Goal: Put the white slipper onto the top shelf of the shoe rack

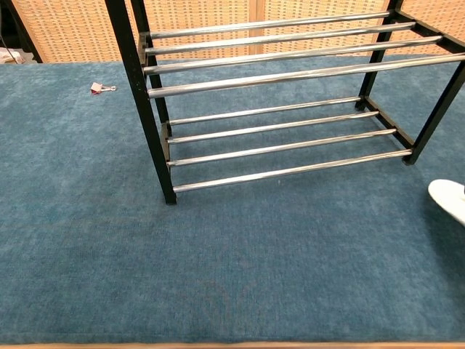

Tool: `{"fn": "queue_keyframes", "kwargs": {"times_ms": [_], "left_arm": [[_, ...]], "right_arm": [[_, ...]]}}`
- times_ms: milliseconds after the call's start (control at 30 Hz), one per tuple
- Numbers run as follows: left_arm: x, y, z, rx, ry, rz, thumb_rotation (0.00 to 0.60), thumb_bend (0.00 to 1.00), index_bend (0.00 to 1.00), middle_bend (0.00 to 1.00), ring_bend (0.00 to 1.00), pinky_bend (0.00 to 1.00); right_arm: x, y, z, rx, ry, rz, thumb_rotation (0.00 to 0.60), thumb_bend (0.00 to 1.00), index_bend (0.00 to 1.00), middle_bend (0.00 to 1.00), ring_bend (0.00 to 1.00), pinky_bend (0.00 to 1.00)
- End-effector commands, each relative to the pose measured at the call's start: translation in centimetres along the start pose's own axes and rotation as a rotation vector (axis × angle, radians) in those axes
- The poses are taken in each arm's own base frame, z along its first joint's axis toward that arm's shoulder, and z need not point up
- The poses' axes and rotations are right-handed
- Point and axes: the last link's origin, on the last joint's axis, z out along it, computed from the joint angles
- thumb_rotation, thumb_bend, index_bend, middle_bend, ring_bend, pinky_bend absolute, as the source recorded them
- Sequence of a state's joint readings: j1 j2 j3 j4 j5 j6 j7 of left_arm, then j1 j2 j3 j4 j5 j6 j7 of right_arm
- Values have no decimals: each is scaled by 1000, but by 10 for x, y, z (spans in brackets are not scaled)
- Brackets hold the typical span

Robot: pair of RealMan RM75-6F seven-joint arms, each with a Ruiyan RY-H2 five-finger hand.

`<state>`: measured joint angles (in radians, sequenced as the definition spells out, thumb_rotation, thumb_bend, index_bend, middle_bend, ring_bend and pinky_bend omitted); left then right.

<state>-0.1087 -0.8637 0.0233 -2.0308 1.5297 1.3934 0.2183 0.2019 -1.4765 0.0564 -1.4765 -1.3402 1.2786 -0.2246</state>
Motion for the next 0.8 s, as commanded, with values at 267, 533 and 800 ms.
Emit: {"fn": "queue_keyframes", "kwargs": {"times_ms": [267,533,800], "left_arm": [[0,1,0,0,-1,0,600,0,0,0,0,0],[1,0,-1,0,2,-4,600,0,0,0,0,0],[1,0,-1,-2,2,-8,600,0,0,0,0,0]], "right_arm": [[4,-2,-4,94,75,-32,600,807,538,519,554,687],[11,-5,-7,201,165,-60,600,807,565,544,573,687],[38,1,-19,313,355,-93,600,807,586,562,590,687]]}}
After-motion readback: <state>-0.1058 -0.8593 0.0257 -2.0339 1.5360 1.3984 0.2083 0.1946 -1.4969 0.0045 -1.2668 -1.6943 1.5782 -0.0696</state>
